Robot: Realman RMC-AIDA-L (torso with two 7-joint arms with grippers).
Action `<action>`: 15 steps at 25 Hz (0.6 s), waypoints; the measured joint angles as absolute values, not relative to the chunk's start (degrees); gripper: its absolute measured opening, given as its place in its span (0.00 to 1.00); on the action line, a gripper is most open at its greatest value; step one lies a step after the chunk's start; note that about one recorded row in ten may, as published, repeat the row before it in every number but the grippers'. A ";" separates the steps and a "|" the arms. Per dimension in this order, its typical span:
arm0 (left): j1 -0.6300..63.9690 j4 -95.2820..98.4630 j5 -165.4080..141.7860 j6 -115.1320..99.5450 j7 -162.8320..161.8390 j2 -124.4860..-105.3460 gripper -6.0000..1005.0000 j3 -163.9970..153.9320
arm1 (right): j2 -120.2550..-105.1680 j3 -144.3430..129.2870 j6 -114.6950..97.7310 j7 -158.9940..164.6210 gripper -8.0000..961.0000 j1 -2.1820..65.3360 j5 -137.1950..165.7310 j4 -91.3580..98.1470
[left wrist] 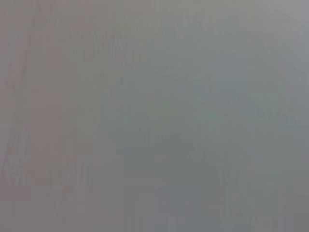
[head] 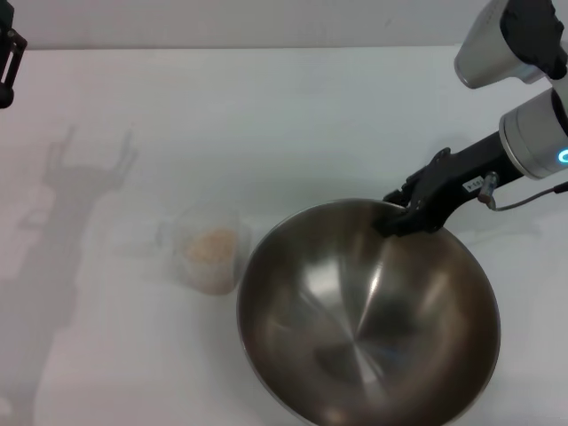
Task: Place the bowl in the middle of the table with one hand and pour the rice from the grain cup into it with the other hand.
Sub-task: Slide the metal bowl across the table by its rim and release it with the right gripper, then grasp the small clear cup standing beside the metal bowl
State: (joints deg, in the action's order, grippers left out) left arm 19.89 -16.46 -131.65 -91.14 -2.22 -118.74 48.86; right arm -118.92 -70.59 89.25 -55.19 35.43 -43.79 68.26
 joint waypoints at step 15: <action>19.14 -15.48 -131.22 -90.83 -2.20 -118.74 0.83 48.95 | -119.22 -71.92 64.99 -61.65 0.51 32.46 -51.68 74.94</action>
State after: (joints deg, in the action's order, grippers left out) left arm 19.14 -15.49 -131.22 -90.83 -2.20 -118.74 48.95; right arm -119.22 -71.92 64.99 -61.65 32.46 -51.68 74.94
